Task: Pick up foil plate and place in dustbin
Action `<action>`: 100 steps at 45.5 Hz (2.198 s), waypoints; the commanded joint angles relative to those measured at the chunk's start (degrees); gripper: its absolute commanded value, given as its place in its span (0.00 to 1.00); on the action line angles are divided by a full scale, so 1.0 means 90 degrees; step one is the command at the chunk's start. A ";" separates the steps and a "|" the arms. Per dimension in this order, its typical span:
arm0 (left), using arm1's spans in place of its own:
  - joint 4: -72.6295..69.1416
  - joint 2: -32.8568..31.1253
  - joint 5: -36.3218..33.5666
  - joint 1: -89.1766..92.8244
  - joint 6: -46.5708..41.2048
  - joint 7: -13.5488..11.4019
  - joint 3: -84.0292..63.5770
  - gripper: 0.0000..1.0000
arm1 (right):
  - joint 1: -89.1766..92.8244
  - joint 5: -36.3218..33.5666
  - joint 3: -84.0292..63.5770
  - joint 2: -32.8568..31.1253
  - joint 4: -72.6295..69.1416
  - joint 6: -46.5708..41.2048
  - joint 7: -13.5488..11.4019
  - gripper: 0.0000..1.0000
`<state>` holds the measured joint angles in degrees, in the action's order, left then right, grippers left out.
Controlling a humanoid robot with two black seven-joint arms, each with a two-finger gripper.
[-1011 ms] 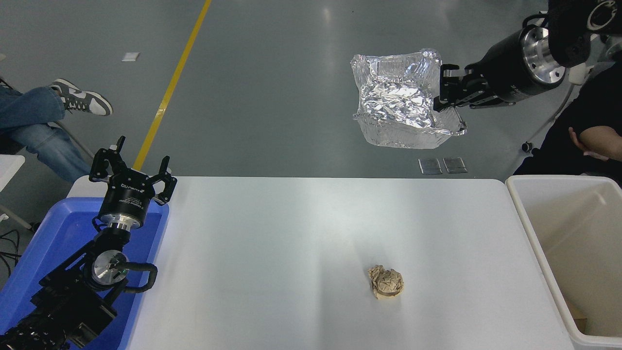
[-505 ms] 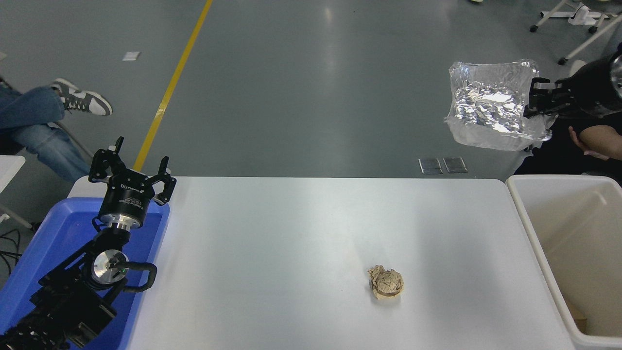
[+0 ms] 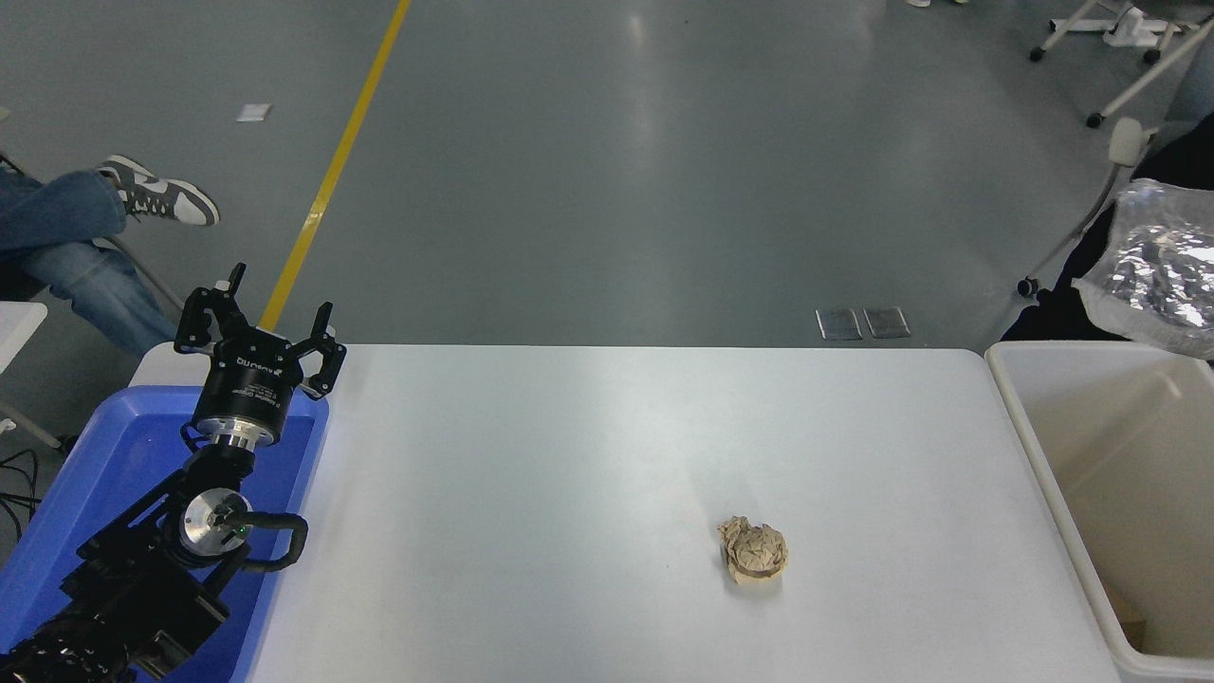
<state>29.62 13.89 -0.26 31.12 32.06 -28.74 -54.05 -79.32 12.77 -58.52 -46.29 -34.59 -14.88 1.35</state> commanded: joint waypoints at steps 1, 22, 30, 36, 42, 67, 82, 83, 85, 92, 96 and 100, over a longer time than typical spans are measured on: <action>0.0010 -0.0001 -0.0001 0.0000 0.0002 0.0000 0.0010 0.98 | 0.1703 -0.1037 0.0144 0.0163 0.0513 0.1349 -0.0218 0.00; 0.0000 -0.0001 -0.0001 0.0000 0.0002 0.0000 0.0000 0.98 | 0.3773 -0.1741 0.1130 0.1247 0.1578 0.2405 -0.0638 0.00; 0.0010 -0.0001 -0.0001 0.0000 0.0002 0.0000 0.0010 0.98 | 0.4164 -0.1741 0.1472 0.1520 0.1783 0.2532 -0.0706 0.00; 0.0000 -0.0001 -0.0001 0.0000 0.0002 0.0000 0.0010 0.98 | 0.4340 -0.1741 0.1521 0.1657 0.2007 0.2532 -0.0706 0.00; 0.0000 -0.0001 -0.0001 0.0000 -0.0008 0.0000 0.0000 0.98 | 0.4419 -0.1741 0.1541 0.1726 0.2135 0.2532 -0.0706 0.00; 0.0000 -0.0001 -0.0001 0.0000 0.0002 0.0000 0.0000 0.98 | 0.4409 -0.1741 0.1688 0.1989 0.2681 0.2542 -0.0697 1.00; 0.0000 -0.0001 -0.0001 0.0000 -0.0008 0.0000 0.0000 0.98 | 0.3521 -0.1624 0.1570 0.2790 0.3248 0.2464 -0.0687 1.00; 0.0000 -0.0001 -0.0001 0.0000 0.0002 0.0000 0.0000 0.98 | 0.3395 -0.1614 0.1570 0.2809 0.3229 0.2454 -0.0687 1.00; 0.0000 -0.0001 -0.0001 0.0000 0.0002 0.0000 0.0000 0.98 | 0.3150 -0.1614 0.1570 0.2878 0.3190 0.2425 -0.0687 1.00; 0.0010 -0.0001 -0.0001 0.0000 0.0002 0.0000 0.0010 0.98 | 0.2213 -0.1604 0.1561 0.3083 0.2654 0.2327 -0.0687 1.00; 0.0000 -0.0001 -0.0001 0.0009 0.0002 0.0000 0.0010 0.98 | 0.1481 -0.1604 0.1444 0.3093 0.1834 0.2307 -0.0697 1.00; 0.0000 -0.0001 -0.0001 0.0009 0.0002 0.0000 0.0010 0.98 | 0.0787 -0.1604 0.1151 0.3102 0.0926 0.2307 -0.0697 1.00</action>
<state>29.65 13.89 -0.25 31.13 32.06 -28.74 -53.99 -57.83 -1.83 -44.94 -19.92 -12.77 6.41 -4.88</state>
